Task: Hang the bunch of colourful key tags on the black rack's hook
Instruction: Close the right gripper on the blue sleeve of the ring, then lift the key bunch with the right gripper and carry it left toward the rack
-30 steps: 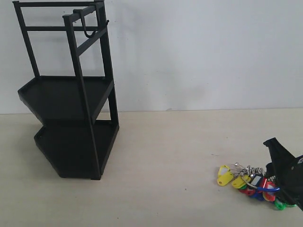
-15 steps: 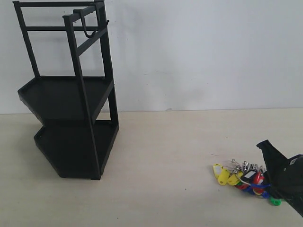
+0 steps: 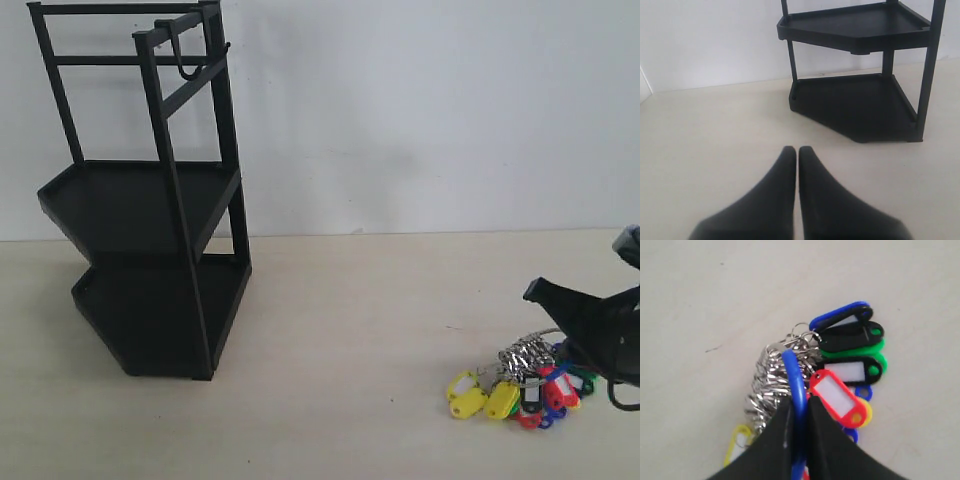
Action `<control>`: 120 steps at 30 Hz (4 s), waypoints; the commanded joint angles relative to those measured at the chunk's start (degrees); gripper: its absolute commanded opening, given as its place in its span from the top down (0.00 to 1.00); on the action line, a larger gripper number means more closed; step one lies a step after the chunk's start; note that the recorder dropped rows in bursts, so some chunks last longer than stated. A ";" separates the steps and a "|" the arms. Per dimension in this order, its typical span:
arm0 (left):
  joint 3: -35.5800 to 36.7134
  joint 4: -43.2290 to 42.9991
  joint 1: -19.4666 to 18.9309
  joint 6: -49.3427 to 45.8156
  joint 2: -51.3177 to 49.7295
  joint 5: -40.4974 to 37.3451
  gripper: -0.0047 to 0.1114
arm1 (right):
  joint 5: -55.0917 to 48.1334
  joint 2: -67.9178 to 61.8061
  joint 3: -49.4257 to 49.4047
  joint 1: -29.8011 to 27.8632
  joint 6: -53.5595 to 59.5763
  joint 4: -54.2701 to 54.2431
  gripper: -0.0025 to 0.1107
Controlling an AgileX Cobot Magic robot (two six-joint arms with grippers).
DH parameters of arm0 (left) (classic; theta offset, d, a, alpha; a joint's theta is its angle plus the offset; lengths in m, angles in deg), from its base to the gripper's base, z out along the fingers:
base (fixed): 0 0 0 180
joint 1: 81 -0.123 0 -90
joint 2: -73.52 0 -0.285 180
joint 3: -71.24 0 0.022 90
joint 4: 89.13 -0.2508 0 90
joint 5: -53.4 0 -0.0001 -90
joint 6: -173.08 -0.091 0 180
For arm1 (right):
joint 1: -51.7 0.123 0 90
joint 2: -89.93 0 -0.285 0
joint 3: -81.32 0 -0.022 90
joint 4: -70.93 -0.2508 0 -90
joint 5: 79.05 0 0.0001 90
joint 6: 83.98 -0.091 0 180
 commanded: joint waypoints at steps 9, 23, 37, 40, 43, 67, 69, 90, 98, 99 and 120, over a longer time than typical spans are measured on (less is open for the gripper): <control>-0.08 0.20 0.07 0.04 0.12 0.32 0.92 | -1.26 13.50 0.00 0.21 8.79 0.50 0.98; -0.08 0.20 0.07 0.04 0.12 0.32 0.92 | -9.35 33.34 0.00 2.87 24.45 0.09 0.98; -0.08 0.20 0.07 0.04 0.12 0.32 0.92 | -8.73 43.27 0.00 13.06 35.11 -3.31 0.98; -0.08 0.20 0.07 0.04 0.12 0.32 0.92 | -2.35 43.27 0.00 13.19 34.11 -6.11 0.98; -0.08 0.20 0.07 0.04 0.12 0.32 0.92 | -3.63 43.04 1.09 15.15 32.87 -8.38 0.98; -0.08 0.20 0.07 0.04 0.12 0.32 0.92 | 2.72 40.99 6.74 22.56 29.02 -9.96 0.98; -0.08 0.20 0.07 0.04 0.12 0.32 0.92 | -1.61 40.99 6.87 24.87 32.22 -7.76 0.98; -0.08 0.20 0.07 0.04 0.12 0.32 0.92 | 5.09 33.22 8.03 31.84 32.17 -3.99 0.98; -0.08 0.20 0.07 0.04 0.12 0.32 0.92 | 8.94 28.28 9.15 36.02 34.44 -2.28 0.98; -0.08 0.20 0.07 0.04 0.12 0.32 0.92 | 12.57 27.89 9.14 36.02 34.66 -3.39 0.98; -0.08 0.20 0.07 0.04 0.12 0.32 0.92 | 17.98 23.40 11.59 34.95 33.36 -7.65 0.98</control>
